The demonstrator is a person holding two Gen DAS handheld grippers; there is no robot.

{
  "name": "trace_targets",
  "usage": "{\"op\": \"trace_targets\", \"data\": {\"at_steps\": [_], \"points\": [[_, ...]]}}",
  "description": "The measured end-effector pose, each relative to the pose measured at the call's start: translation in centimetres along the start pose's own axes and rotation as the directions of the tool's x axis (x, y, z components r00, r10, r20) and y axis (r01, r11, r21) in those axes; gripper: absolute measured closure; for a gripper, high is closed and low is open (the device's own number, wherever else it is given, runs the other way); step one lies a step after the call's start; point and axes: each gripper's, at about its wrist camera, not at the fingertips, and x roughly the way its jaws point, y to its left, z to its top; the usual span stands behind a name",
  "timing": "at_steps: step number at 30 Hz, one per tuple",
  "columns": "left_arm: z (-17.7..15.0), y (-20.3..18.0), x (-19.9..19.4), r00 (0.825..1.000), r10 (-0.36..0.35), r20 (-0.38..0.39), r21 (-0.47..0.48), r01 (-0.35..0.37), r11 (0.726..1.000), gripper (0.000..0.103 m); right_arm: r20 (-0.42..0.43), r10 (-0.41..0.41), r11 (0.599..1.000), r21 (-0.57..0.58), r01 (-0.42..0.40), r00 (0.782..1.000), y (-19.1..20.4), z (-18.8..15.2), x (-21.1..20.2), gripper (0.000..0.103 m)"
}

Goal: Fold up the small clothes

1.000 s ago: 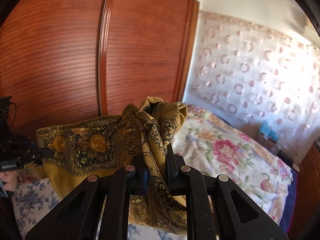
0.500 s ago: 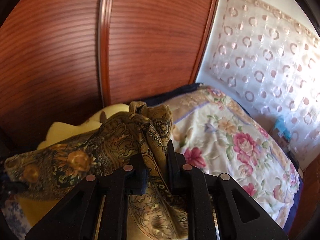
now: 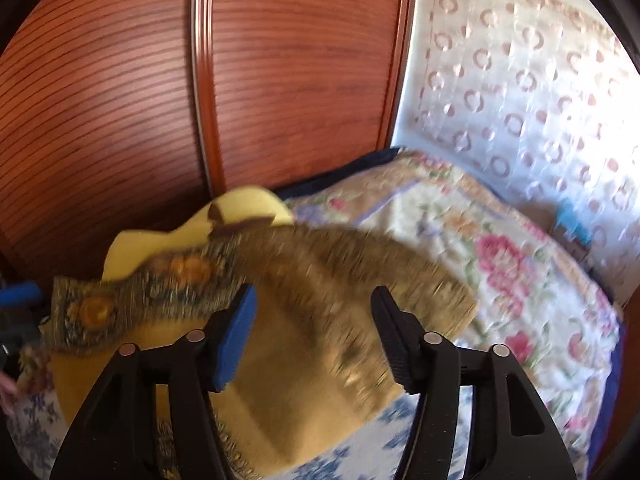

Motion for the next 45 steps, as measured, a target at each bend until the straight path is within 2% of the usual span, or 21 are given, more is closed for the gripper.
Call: {"op": "trace_targets", "data": {"at_steps": [1, 4, 8, 14, 21, 26, 33, 40, 45], "points": [[0.1, -0.2, -0.2, 1.000, -0.002, 0.006, 0.005, 0.002, 1.000, 0.059, -0.014, 0.003, 1.000, 0.004, -0.003, 1.000, 0.2, -0.6, 0.6, 0.030], [0.4, -0.4, -0.8, 1.000, -0.001, 0.012, 0.012, 0.001, 1.000, 0.057, -0.019, -0.004, 1.000, 0.026, 0.004, 1.000, 0.6, -2.3, 2.4, 0.023], [0.7, -0.9, -1.4, 1.000, 0.000, 0.017, 0.020, 0.000, 1.000, 0.055, 0.026, -0.015, 0.998, 0.068, 0.013, 1.000, 0.7, -3.1, 3.1, 0.021], [0.8, -2.2, -2.7, 1.000, -0.017, 0.019, 0.052, 0.016, 0.999, 0.053, 0.007, -0.026, 0.995, 0.097, 0.025, 1.000, 0.9, -2.9, 1.1, 0.021], [0.4, -4.9, -4.5, 0.998, -0.049, 0.034, 0.101, 0.045, 0.994, 0.051, 0.046, -0.044, 0.992, 0.123, 0.038, 0.998, 1.5, -5.4, -5.7, 0.021], [-0.1, -7.4, -5.7, 0.998, -0.067, 0.021, 0.135, 0.063, 0.989, 0.050, 0.075, -0.075, 0.985, 0.158, 0.062, 0.994, 1.6, -8.5, -11.3, 0.021], [-1.8, -11.7, -6.7, 0.992, -0.125, -0.013, 0.179, 0.125, 0.976, 0.050, 0.111, -0.142, 0.969, 0.221, 0.115, 0.984, 1.3, -13.6, -19.1, 0.018], [-3.8, -16.2, -6.9, 0.984, -0.167, -0.059, 0.232, 0.177, 0.957, 0.050, 0.113, -0.222, 0.937, 0.300, 0.180, 0.968, 1.5, -19.0, -25.8, 0.017], [-4.9, -19.1, -7.9, 0.980, -0.188, -0.069, 0.249, 0.199, 0.948, 0.050, 0.095, -0.307, 0.897, 0.361, 0.254, 0.947, 1.5, -22.9, -30.0, 0.017]]}}
